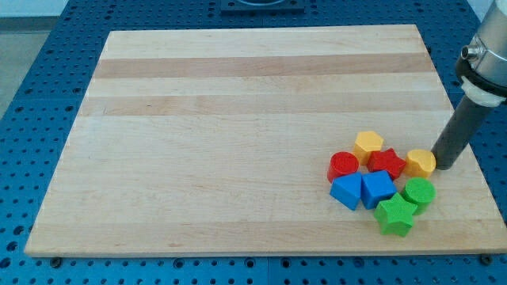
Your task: Push the group of blocks down a bit
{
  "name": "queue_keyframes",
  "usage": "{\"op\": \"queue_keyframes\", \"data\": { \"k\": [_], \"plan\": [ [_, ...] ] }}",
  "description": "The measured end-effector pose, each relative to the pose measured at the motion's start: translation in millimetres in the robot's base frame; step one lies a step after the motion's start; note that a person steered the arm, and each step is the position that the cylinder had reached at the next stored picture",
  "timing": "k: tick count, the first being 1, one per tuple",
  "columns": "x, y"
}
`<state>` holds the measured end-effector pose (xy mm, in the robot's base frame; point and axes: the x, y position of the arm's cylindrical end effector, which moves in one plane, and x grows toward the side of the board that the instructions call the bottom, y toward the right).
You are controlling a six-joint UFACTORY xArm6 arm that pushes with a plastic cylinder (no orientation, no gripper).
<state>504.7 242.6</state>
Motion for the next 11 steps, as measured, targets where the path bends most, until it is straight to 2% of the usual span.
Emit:
{"op": "queue_keyframes", "data": {
  "k": [3, 4, 5, 6, 8, 9, 11],
  "plan": [
    [1.1, -33.1],
    [9.1, -35.8],
    [9.2, -14.6],
    [-5.5, -13.4],
    [-65.2, -25.0],
    [-74.3, -71.2],
    [-74.4, -96.5]
  ]
}}
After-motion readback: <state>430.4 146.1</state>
